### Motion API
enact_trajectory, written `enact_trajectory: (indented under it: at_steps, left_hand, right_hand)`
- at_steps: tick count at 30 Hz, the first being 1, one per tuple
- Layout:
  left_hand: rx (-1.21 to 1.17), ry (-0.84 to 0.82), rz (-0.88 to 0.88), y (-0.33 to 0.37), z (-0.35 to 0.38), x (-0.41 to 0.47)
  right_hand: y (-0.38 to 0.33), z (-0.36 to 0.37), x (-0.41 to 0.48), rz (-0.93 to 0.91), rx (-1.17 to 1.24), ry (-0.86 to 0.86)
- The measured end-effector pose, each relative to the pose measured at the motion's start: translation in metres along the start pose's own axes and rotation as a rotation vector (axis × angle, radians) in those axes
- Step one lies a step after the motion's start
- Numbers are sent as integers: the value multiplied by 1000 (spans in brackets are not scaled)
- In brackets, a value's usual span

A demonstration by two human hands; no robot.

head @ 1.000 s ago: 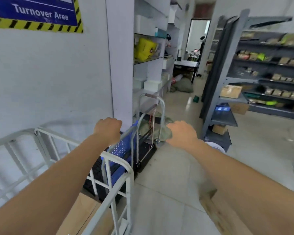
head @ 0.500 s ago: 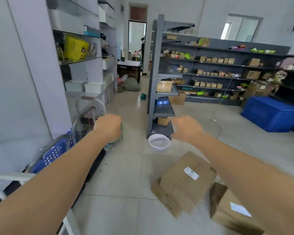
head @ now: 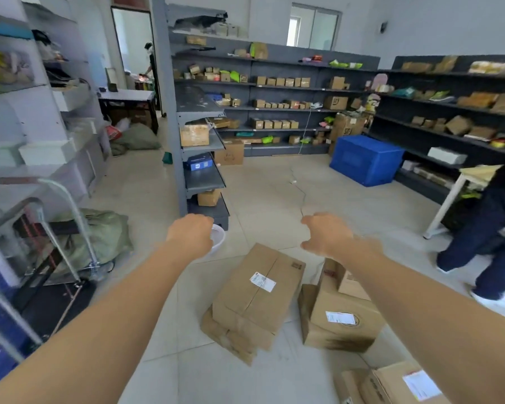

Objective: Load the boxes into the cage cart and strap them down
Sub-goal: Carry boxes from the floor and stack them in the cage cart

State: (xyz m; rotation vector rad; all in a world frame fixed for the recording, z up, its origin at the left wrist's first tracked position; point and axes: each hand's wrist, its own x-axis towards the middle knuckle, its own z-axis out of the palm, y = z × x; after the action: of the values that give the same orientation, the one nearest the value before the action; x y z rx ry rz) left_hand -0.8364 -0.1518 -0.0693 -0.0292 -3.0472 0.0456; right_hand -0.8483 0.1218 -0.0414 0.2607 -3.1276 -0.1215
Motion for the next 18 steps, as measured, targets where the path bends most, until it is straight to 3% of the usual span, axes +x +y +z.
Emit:
enact_trajectory:
  at_steps: [9,18]
  left_hand:
    - [67,-185,96,61,70,95]
    - [30,-367,41,110,133,157]
  right_hand:
    - [68,57,64,138,-7,-115]
    - [128,124,147,105,5,-238]
